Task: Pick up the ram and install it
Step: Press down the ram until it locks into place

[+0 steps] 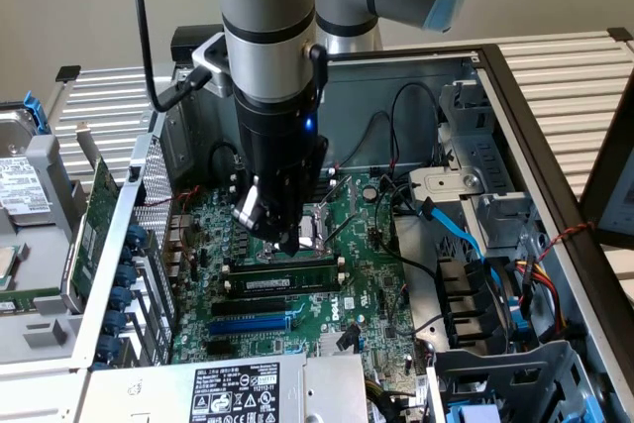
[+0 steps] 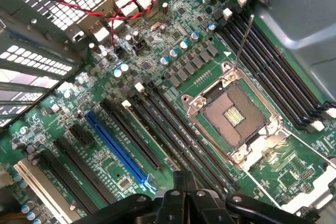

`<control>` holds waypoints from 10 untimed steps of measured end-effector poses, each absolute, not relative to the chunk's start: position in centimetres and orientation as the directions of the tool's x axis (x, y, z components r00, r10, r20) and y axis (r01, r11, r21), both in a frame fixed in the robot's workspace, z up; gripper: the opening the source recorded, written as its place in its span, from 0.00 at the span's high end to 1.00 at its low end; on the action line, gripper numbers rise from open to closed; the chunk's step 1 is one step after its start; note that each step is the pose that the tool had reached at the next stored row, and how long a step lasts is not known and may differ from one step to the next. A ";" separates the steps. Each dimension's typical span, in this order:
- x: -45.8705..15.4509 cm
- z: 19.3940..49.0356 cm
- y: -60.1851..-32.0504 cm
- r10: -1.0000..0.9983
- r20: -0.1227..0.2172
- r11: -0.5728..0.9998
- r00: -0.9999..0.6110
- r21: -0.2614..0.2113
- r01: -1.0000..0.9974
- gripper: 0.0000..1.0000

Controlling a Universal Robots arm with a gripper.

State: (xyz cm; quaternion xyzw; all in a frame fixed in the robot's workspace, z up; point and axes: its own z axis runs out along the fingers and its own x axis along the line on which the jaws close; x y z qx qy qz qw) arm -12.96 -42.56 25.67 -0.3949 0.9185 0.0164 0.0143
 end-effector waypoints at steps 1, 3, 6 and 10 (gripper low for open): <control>-13.0 25.7 -42.6 -0.716 -0.039 0.697 -0.697 0.019 -0.717 0.89; -13.0 25.7 -42.6 -0.697 -0.039 0.716 -0.716 0.019 -0.698 0.89; -13.0 25.7 -42.6 -0.667 -0.039 0.744 -0.744 0.019 -0.668 0.89; -13.0 25.6 -42.6 -0.626 -0.039 0.779 -0.779 0.020 -0.626 0.89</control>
